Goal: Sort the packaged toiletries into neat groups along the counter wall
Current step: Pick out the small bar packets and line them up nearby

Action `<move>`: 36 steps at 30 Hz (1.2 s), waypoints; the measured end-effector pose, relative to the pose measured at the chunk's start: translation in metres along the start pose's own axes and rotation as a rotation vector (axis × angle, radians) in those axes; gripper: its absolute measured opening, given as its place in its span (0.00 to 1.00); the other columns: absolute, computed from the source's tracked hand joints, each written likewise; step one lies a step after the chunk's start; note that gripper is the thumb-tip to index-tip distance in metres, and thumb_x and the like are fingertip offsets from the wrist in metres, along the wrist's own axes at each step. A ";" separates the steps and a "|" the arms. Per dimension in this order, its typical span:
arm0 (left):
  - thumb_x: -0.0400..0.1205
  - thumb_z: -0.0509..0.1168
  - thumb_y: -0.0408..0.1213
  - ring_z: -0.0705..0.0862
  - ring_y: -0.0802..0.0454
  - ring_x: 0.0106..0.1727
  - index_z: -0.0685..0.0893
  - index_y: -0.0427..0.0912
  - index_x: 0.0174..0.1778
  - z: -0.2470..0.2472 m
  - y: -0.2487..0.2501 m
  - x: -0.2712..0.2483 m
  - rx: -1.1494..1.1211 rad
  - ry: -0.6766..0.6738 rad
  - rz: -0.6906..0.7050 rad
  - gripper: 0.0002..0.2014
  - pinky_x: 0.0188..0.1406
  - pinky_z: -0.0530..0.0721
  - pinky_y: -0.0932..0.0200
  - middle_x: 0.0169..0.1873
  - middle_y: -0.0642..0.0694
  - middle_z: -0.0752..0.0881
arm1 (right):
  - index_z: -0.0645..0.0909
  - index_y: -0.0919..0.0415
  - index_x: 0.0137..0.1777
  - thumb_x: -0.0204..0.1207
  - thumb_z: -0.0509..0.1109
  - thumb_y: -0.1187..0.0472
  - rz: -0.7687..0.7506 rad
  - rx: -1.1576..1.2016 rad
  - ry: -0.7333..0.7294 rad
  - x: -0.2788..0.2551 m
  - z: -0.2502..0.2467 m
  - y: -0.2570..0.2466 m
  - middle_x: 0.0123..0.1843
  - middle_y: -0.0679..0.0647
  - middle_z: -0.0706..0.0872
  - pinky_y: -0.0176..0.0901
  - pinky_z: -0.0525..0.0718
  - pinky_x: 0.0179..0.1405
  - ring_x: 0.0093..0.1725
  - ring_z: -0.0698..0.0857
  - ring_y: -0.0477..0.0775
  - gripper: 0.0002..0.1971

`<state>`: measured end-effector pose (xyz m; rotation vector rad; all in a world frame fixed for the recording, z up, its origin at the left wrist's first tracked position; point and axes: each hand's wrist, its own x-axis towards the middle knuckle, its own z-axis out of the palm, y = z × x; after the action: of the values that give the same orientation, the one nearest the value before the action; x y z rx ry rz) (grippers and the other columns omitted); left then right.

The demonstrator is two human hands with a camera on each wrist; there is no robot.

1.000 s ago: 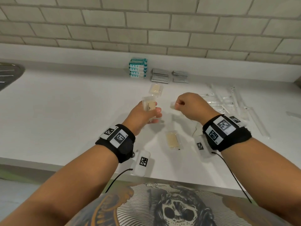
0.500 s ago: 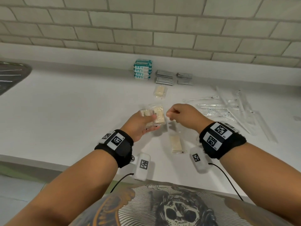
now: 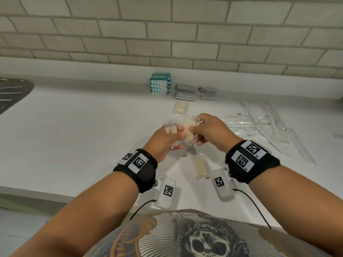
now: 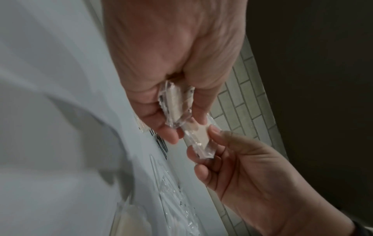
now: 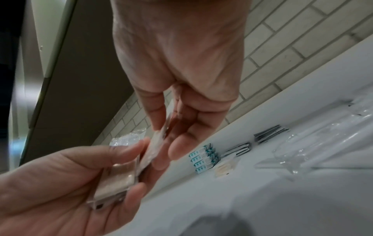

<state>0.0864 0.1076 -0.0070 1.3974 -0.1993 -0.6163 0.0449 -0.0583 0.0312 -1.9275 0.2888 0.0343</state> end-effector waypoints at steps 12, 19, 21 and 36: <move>0.81 0.65 0.27 0.83 0.48 0.44 0.79 0.44 0.42 -0.001 0.002 0.008 0.032 0.011 -0.026 0.07 0.47 0.88 0.53 0.40 0.45 0.80 | 0.84 0.67 0.37 0.69 0.70 0.69 0.036 -0.291 -0.012 0.006 -0.036 0.000 0.32 0.52 0.83 0.38 0.75 0.33 0.32 0.78 0.48 0.02; 0.83 0.51 0.24 0.86 0.41 0.56 0.78 0.38 0.64 -0.009 -0.003 0.008 -0.279 -0.045 -0.191 0.17 0.52 0.87 0.45 0.58 0.38 0.85 | 0.87 0.68 0.52 0.76 0.71 0.59 0.139 -0.811 -0.353 -0.001 -0.012 0.027 0.47 0.58 0.89 0.45 0.82 0.49 0.47 0.86 0.55 0.12; 0.86 0.52 0.31 0.85 0.45 0.57 0.80 0.38 0.65 -0.010 -0.002 0.007 -0.277 -0.082 -0.196 0.16 0.55 0.85 0.44 0.62 0.41 0.84 | 0.85 0.63 0.59 0.76 0.72 0.53 0.109 -0.921 -0.294 0.001 -0.009 0.031 0.57 0.56 0.87 0.48 0.81 0.55 0.56 0.85 0.56 0.17; 0.80 0.42 0.71 0.88 0.42 0.53 0.79 0.37 0.66 0.002 0.015 0.011 -0.010 -0.114 -0.395 0.42 0.44 0.87 0.50 0.56 0.37 0.86 | 0.81 0.57 0.42 0.77 0.69 0.61 -0.360 -0.514 0.119 0.001 -0.014 -0.005 0.42 0.44 0.78 0.37 0.77 0.38 0.38 0.79 0.45 0.02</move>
<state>0.0990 0.1007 0.0055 1.4036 -0.0081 -1.0227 0.0457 -0.0700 0.0413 -2.4717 0.0026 -0.2686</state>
